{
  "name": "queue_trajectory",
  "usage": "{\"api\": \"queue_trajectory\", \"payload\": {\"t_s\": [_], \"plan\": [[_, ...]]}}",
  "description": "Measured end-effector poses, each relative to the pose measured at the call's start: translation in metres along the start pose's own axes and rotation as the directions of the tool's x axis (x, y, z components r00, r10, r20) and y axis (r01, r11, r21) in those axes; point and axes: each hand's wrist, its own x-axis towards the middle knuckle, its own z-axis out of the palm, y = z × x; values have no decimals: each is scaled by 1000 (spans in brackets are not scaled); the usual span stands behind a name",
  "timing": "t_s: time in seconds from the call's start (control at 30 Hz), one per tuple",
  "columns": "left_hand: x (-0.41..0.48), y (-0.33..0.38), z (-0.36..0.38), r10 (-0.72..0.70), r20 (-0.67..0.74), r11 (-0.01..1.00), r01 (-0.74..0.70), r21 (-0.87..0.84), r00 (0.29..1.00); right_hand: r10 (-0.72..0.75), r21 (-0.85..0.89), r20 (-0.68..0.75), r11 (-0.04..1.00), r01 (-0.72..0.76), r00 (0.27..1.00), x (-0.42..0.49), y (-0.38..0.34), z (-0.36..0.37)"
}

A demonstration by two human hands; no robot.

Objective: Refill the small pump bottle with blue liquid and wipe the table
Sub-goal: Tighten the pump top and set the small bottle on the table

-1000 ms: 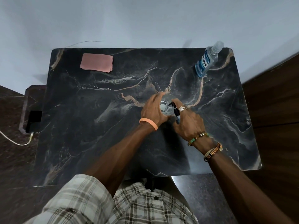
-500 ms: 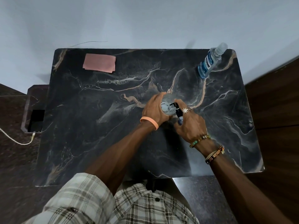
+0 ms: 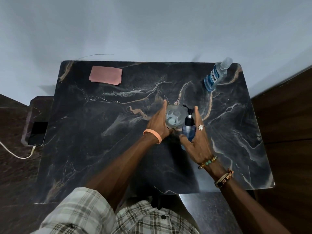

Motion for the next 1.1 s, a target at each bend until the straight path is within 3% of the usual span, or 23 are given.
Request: {"api": "queue_trajectory", "payload": {"t_s": [0.17,0.4,0.6,0.8,0.97,1.1], "plan": [[-20,-12,-6,29,-76,996,-36,-85,997,34,-50,-74,998,-37,997,-7,-3,1],[-52,-24,-33,35,-329,963,-119,-240,944,-25,19,-126,999,27,992,-6,-35,10],[-69,-26,-62,167,-218,890,-241,-386,962,-59,84,-9,995,59,998,14,-66,32],[-64,-38,-95,161,-48,807,-159,-568,986,-76,154,158,987,51,985,42,-85,58],[-70,-57,-100,85,-130,839,-141,-525,988,-67,134,197,990,41,978,49,-88,82],[-70,-69,-95,-50,-254,903,-65,-424,966,51,-4,167,999,-51,985,55,-86,99]]}}
